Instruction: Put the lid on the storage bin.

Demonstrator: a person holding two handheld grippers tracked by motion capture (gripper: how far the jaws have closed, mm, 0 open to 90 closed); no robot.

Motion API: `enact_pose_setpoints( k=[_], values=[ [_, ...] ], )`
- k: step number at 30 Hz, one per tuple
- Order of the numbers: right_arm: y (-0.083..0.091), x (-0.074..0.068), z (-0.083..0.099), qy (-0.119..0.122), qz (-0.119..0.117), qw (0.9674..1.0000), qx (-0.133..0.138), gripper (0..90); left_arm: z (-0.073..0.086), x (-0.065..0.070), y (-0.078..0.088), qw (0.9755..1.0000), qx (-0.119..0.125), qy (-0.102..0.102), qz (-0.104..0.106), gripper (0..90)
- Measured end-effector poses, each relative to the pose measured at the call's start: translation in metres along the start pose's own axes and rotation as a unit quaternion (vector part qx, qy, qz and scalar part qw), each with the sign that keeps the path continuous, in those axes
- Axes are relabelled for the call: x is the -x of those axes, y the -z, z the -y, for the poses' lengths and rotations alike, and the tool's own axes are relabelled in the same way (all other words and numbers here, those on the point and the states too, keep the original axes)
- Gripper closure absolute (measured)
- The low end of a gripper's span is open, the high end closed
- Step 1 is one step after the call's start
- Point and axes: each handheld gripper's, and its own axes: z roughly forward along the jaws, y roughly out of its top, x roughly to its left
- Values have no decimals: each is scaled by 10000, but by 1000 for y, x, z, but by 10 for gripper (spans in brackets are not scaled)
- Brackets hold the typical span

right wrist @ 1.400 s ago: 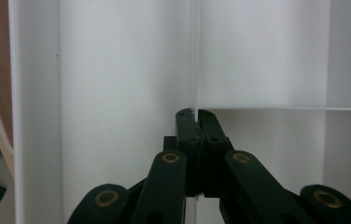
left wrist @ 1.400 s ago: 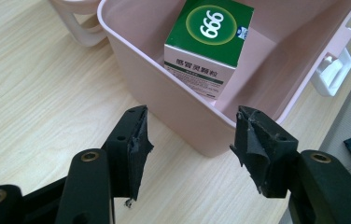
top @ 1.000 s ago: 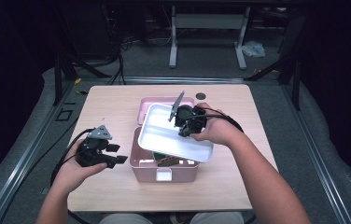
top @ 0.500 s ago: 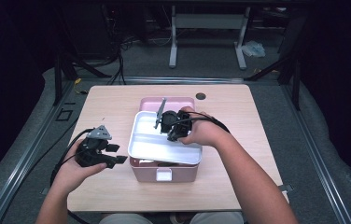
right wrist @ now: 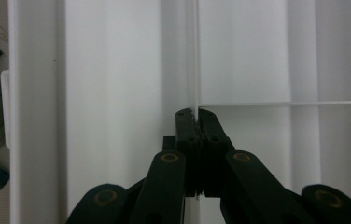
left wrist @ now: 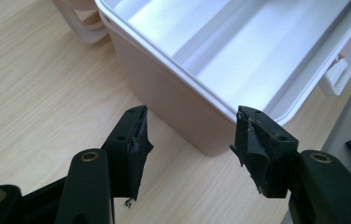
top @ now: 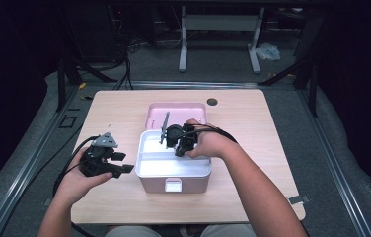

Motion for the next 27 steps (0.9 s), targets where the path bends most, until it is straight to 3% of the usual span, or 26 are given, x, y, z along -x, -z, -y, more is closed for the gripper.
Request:
enact_pose_setpoints(
  k=[8, 16, 17, 21, 24, 27],
  values=[
    [-12, 2, 5, -162, -179, 9997, 50, 886, 0, 0, -1, 10000, 7, -5, -5, 443],
    [-12, 2, 7, -184, -172, 9996, 123, 882, 0, 1, -2, 10000, 4, -19, -2, 440],
    [-13, 1, 8, -228, -145, 9993, 243, 880, -1, 2, -2, 10000, 12, -14, 18, 439],
    [-11, 2, 11, -353, -145, 9989, 263, 862, -3, 4, -3, 10000, 56, -44, 34, 436],
    [-11, 2, 14, -588, -115, 9977, 329, 768, -6, 6, -3, 9999, 59, -103, 30, 438],
    [-8, -1, 19, -648, -54, 9974, 307, 725, -13, 12, -9, 9997, 30, -203, 130, 465]
  ],
)
